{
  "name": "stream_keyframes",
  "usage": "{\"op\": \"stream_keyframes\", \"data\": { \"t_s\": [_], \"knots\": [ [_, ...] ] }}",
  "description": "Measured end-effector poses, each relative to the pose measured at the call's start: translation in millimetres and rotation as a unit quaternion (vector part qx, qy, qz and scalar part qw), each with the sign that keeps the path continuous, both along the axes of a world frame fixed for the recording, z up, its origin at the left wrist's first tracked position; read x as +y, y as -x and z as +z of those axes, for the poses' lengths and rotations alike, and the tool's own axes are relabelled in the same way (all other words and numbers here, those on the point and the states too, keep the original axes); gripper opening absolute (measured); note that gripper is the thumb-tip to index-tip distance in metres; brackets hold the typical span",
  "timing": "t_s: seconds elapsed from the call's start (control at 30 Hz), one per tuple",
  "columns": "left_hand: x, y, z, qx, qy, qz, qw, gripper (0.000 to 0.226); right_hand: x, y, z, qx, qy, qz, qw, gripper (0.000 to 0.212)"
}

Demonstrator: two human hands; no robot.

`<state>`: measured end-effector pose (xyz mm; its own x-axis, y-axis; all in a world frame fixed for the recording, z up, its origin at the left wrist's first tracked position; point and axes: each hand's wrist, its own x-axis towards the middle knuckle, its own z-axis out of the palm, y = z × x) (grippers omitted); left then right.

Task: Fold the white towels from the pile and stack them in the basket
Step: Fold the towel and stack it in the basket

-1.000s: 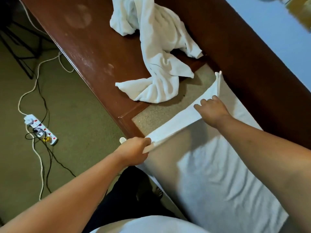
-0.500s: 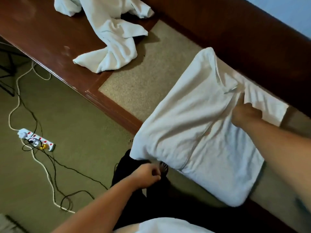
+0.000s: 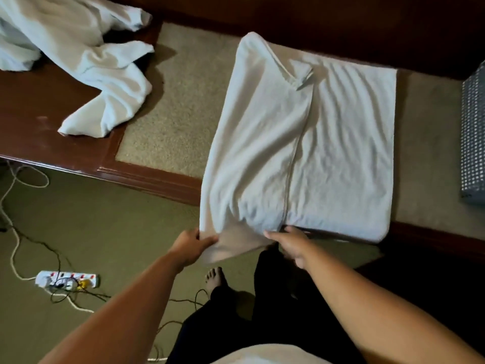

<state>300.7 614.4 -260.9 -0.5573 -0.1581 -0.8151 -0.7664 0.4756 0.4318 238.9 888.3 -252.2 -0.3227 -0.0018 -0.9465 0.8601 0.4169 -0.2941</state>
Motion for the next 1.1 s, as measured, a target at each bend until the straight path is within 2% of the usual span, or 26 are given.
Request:
{"op": "stream_keyframes", "data": {
  "t_s": [0.03,0.07,0.17,0.23,0.3,0.43,0.5,0.57,0.63,0.7,0.77,0.87,0.97,1.1],
  "knots": [
    [-3,-9,3,0.01,0.001,-0.008,1.0,0.032,-7,-5,-9,0.019,0.001,-0.033,0.999,0.092],
    [-5,-18,5,0.023,-0.003,-0.006,1.0,0.025,-12,-9,-15,0.034,-0.001,-0.05,0.998,0.087],
    [-20,-41,11,0.05,-0.02,-0.007,0.999,0.012,-27,-30,-18,0.128,-0.023,-0.041,0.991,0.043],
    [-33,-45,8,0.056,-0.025,0.006,0.998,0.024,-29,-46,-12,0.165,-0.031,-0.019,0.986,0.034],
    [-44,-49,6,0.052,-0.012,-0.007,0.999,0.03,-28,-68,-11,0.178,-0.063,0.012,0.982,0.032],
    [-45,-54,-3,0.051,0.039,-0.071,0.995,0.027,-33,-97,-21,0.174,-0.128,0.041,0.976,0.025],
    [-46,-60,-14,0.011,0.089,-0.11,0.99,0.029,-39,-98,-23,0.178,-0.186,0.045,0.965,0.018],
    [-52,-66,-17,-0.064,0.134,-0.14,0.979,0.038,-46,-96,-19,0.171,-0.232,0.034,0.957,0.027],
    [-52,-63,-14,-0.08,0.192,-0.168,0.964,0.051,-49,-91,-10,0.205,-0.267,0.036,0.941,0.031],
    [-42,-48,-3,0.004,0.246,-0.169,0.954,0.055,-47,-83,-2,0.314,-0.28,0.112,0.9,0.029],
    [-28,-26,14,0.126,0.256,-0.172,0.943,0.053,-43,-69,3,0.429,-0.255,0.192,0.845,0.03],
    [-11,15,36,0.258,0.245,-0.198,0.913,0.051,-37,-34,10,0.504,-0.199,0.283,0.791,0.038],
    [1,51,42,0.285,0.254,-0.262,0.886,0.053,-35,9,12,0.525,-0.171,0.338,0.762,0.051],
    [20,89,36,0.278,0.255,-0.326,0.867,0.061,-37,68,10,0.501,-0.155,0.419,0.742,0.063]
  ]
}}
